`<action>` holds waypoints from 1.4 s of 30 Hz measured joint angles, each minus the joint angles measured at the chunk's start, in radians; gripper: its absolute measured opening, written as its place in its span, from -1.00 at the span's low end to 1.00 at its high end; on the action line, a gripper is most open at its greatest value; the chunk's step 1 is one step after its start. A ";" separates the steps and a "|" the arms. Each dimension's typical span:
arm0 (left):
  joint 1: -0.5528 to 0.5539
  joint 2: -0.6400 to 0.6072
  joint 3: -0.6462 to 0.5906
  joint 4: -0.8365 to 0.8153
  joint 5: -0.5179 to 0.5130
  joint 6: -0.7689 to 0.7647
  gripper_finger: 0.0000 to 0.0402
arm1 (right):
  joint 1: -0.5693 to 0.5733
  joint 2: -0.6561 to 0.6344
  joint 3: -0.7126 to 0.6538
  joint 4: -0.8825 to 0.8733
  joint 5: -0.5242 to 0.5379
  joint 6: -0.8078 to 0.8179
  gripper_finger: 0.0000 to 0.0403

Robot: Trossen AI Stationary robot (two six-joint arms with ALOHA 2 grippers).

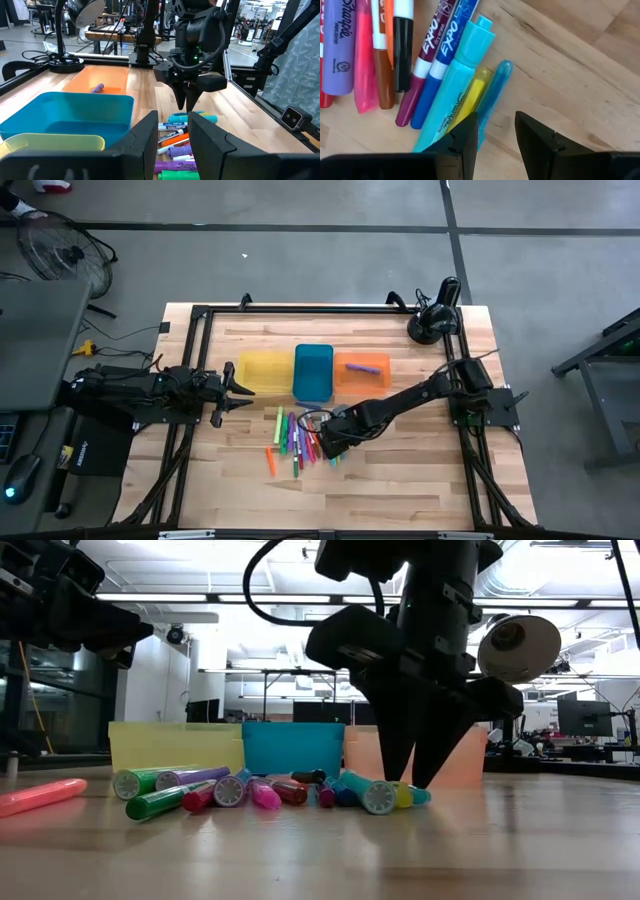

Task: Pick & Place Markers
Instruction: Put the light blue pen into the blue bin

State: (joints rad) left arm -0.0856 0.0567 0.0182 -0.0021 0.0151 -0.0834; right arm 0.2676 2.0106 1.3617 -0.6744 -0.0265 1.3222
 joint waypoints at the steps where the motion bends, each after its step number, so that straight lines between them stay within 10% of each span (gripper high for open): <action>1: 0.000 0.000 0.000 0.000 0.000 0.000 -0.48 | 0.000 0.000 0.000 -0.001 0.002 0.003 -0.41; 29: 0.000 0.000 0.000 0.000 0.000 0.000 -0.48 | 0.000 0.035 0.002 -0.070 -0.009 -0.001 -0.42; 42: 0.000 0.000 0.000 0.000 0.000 0.000 -0.48 | 0.000 0.035 0.000 -0.119 -0.013 -0.093 -0.86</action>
State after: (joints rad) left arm -0.0853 0.0567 0.0185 -0.0021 0.0151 -0.0834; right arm 0.2680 2.0460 1.3621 -0.7937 -0.0392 1.2289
